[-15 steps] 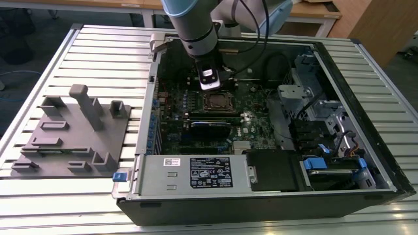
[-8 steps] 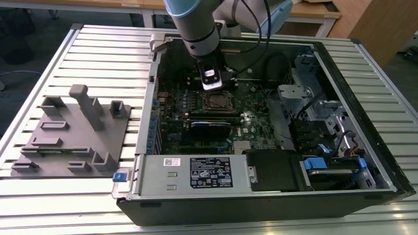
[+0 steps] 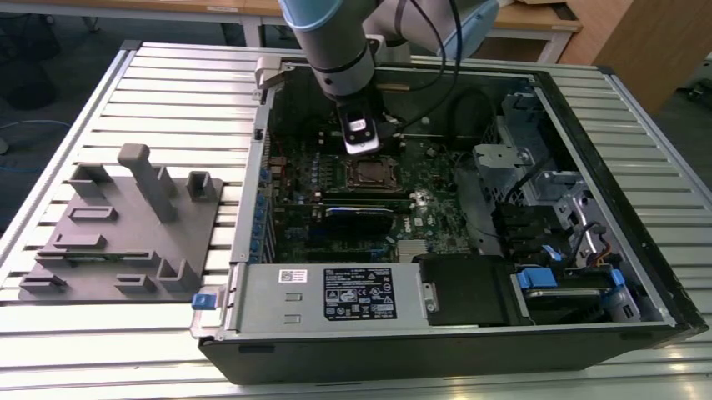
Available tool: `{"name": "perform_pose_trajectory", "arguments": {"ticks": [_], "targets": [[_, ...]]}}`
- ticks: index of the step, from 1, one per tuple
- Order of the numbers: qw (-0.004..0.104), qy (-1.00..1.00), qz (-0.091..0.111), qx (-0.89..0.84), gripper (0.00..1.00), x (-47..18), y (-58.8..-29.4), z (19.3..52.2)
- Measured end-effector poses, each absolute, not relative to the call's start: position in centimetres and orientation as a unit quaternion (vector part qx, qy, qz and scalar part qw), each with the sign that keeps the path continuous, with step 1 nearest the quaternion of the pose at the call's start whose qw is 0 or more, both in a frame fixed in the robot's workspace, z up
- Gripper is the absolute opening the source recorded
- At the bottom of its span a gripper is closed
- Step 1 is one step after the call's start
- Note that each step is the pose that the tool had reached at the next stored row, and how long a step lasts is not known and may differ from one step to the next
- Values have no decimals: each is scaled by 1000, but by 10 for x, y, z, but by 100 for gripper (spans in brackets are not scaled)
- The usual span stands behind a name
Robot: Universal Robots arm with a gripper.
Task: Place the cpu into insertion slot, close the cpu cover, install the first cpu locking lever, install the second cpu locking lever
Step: 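Install the first cpu locking lever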
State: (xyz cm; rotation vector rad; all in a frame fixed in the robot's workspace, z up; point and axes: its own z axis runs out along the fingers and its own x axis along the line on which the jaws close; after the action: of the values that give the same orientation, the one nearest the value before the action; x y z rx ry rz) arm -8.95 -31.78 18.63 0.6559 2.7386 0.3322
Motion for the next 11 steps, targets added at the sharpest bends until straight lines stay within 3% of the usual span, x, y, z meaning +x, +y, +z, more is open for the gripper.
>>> {"name": "perform_pose_trajectory", "arguments": {"ticks": [11], "targets": [[152,955,116,229,10,-89,-321,185]]}}
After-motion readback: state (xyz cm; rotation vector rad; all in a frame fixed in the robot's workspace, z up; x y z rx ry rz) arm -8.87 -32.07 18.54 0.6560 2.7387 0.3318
